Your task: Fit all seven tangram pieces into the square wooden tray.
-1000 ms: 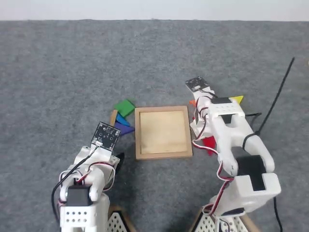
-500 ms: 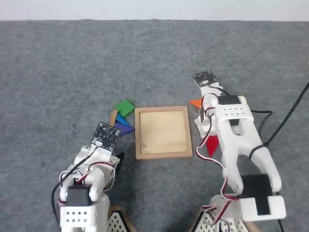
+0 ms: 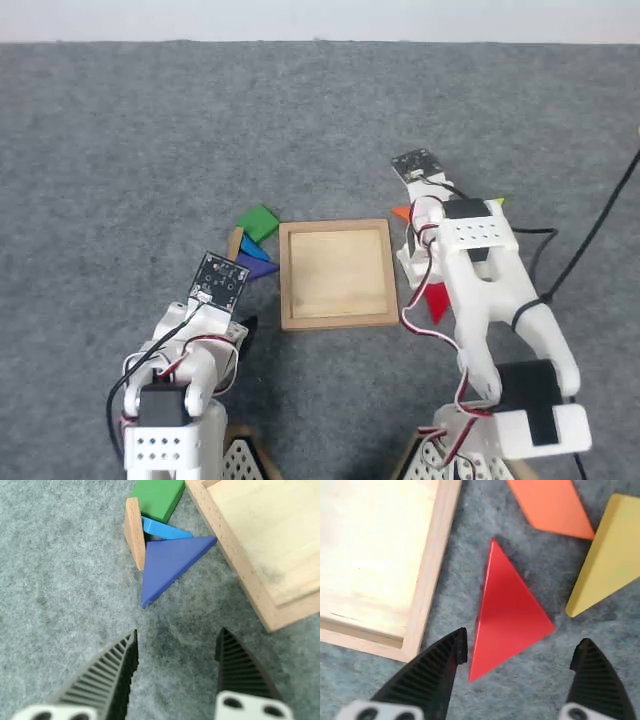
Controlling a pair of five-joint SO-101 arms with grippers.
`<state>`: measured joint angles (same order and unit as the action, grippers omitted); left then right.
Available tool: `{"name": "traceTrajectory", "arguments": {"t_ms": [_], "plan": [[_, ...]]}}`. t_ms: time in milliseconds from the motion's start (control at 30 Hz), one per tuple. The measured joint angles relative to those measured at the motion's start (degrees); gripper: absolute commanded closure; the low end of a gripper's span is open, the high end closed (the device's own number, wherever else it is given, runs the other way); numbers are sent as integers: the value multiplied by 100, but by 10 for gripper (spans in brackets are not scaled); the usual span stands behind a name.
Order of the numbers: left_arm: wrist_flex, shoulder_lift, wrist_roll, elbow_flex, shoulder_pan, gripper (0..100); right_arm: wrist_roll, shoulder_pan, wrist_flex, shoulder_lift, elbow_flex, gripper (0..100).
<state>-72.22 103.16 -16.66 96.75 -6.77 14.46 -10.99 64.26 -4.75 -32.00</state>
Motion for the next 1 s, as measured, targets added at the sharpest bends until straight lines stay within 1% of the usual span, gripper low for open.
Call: {"name": "traceTrajectory", "arguments": {"t_ms": [200, 300, 600, 667, 833, 1000], "plan": [[0, 0, 0, 0, 9, 755, 35, 35, -352, 624, 0, 673], [0, 0, 0, 0, 9, 755, 35, 167, -484, 800, 0, 673], [0, 0, 0, 0, 9, 755, 35, 123, -536, 1213, 35, 675], [0, 0, 0, 0, 9, 755, 35, 123, -536, 1248, 70, 704], [0, 0, 0, 0, 9, 755, 35, 158, -536, 1248, 70, 827], [0, 0, 0, 0, 9, 755, 35, 185, -484, 1240, 132, 844]]}}
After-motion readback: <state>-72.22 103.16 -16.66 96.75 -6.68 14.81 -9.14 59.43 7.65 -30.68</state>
